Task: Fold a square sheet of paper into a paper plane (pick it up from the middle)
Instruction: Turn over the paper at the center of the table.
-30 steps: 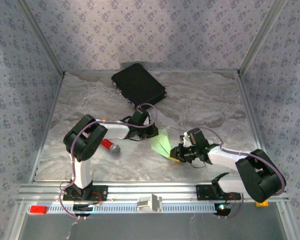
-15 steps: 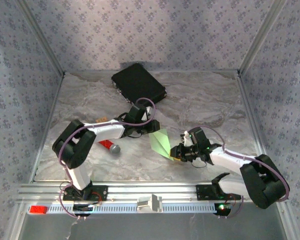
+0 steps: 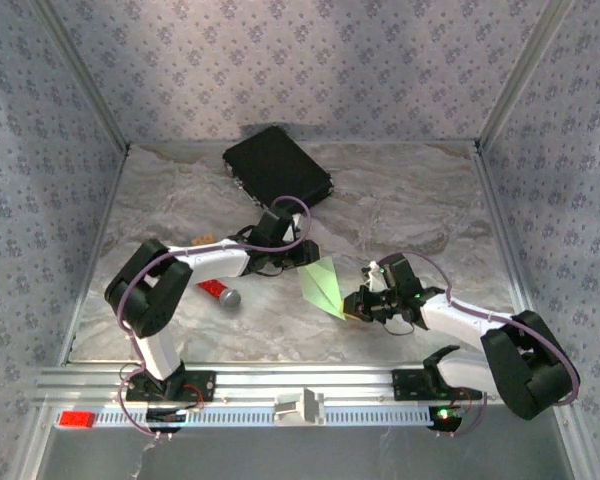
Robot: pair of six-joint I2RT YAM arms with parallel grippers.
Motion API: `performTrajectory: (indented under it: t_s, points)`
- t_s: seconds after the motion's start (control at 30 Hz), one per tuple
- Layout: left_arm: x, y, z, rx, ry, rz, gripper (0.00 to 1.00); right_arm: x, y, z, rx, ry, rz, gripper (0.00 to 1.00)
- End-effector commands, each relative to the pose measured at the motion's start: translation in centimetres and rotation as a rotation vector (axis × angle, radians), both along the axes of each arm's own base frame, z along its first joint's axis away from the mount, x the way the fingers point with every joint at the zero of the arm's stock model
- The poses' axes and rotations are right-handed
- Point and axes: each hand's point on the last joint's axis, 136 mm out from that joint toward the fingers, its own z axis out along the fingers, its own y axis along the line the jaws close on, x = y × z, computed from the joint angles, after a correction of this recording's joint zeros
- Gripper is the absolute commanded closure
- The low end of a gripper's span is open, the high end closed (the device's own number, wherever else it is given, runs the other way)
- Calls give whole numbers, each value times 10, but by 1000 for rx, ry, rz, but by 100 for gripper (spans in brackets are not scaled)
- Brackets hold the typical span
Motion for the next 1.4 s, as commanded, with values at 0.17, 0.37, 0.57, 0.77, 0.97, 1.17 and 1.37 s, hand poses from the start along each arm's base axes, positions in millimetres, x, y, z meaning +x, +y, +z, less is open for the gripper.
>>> performTrajectory:
  t_s: [0.17, 0.37, 0.57, 0.77, 0.97, 1.17, 1.37]
  points:
    - [-2, 17, 37, -16, -88, 58, 72, 14, -8, 31, -59, -142, 3, 95]
    - [-7, 45, 57, 3, -165, 144, 71, 21, -33, 50, -285, -274, -5, 95]
    - [-13, 69, 64, 27, -207, 208, 70, 29, -70, 66, -656, -392, -10, 95]
    - [-16, 87, 69, 50, -238, 266, 69, 37, -98, 75, -1051, -456, -15, 94]
    - [-17, 118, 82, 94, -285, 379, 67, 40, -86, 81, -1306, -560, 50, 93]
    - [-22, 156, 92, 130, -318, 498, 67, 28, -33, 43, -1288, -530, 296, 92]
    - [-28, 178, 92, 131, -318, 560, 65, 10, 24, 15, -1114, -458, 452, 85]
